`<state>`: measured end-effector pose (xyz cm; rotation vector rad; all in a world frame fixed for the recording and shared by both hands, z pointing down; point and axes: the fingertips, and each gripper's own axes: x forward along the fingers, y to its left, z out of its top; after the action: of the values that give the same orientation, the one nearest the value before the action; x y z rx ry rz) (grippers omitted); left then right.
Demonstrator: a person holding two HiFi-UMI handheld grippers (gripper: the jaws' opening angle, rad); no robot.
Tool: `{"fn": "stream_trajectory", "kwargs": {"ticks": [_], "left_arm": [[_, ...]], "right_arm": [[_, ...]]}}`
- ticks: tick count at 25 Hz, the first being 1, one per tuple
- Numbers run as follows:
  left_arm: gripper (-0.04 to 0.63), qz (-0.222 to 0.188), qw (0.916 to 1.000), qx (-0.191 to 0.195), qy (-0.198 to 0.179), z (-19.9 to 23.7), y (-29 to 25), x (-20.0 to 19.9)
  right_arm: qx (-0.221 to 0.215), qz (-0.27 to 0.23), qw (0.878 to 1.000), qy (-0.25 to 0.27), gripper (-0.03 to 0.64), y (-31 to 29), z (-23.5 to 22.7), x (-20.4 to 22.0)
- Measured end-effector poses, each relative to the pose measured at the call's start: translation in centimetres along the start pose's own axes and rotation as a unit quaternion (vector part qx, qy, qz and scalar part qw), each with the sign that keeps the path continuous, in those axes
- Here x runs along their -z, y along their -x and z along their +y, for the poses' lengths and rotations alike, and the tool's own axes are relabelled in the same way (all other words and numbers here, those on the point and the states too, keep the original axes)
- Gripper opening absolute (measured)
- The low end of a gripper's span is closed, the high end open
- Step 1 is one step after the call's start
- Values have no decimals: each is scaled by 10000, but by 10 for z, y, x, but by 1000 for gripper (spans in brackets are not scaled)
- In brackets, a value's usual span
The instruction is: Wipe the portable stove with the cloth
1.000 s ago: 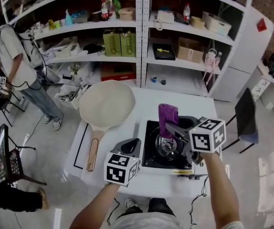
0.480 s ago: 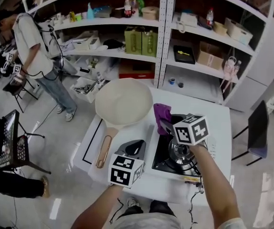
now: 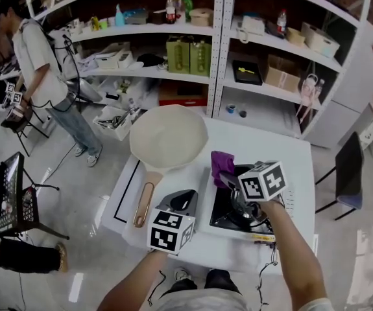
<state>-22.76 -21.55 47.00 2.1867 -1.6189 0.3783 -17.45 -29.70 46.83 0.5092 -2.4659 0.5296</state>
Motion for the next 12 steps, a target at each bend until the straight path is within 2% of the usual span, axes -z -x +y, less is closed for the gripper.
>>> {"fn": "stream_trajectory", "kwargs": {"ticks": [12], "left_arm": [[3, -15, 9991, 388, -182, -14, 13, 5]], "right_arm": [[-149, 103, 9987, -467, 67, 12, 37, 32]]}}
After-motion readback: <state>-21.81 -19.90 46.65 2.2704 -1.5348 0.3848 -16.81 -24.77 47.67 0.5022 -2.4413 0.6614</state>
